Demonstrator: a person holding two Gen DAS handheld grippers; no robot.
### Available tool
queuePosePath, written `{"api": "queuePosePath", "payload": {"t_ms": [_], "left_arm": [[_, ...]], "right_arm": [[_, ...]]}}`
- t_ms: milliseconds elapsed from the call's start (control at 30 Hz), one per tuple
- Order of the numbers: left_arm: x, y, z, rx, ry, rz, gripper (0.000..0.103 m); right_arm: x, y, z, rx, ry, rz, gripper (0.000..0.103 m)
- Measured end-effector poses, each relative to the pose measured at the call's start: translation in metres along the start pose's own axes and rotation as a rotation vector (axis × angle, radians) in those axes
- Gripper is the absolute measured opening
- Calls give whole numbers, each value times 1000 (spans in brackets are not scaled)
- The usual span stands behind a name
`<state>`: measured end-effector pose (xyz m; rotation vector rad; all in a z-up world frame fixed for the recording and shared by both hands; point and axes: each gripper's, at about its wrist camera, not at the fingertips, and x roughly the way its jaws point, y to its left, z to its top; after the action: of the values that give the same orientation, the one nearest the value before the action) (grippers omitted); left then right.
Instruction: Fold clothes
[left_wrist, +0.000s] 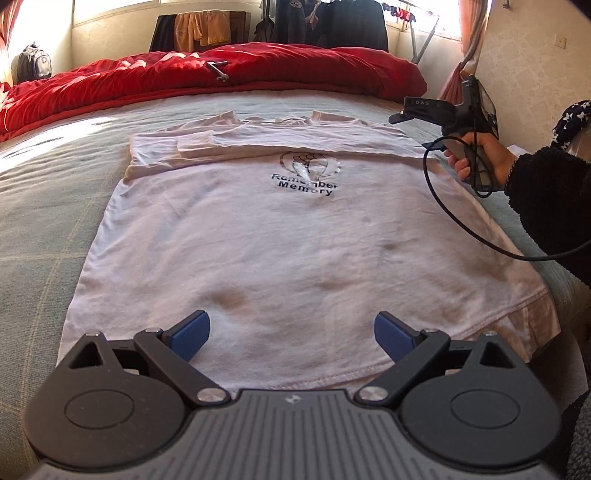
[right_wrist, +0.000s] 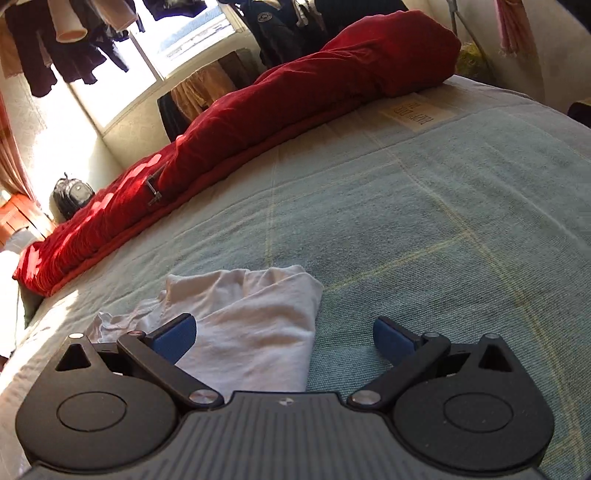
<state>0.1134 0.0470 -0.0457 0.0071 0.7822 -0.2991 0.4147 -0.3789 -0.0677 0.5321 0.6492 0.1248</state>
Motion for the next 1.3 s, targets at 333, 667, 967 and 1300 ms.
{"api": "queuePosePath", "payload": {"t_ms": [333, 667, 967, 1300], "left_arm": [[12, 1, 4, 1, 10, -4, 96], [16, 9, 4, -23, 5, 2, 96], [22, -3, 5, 8, 27, 1, 96], [26, -6, 5, 18, 36, 11, 96]], "right_arm": [[32, 31, 24, 78, 129, 227, 103], [11, -19, 23, 141, 43, 121, 102], [24, -65, 9, 265, 61, 262, 63], [19, -74, 0, 233, 61, 262, 4]]}}
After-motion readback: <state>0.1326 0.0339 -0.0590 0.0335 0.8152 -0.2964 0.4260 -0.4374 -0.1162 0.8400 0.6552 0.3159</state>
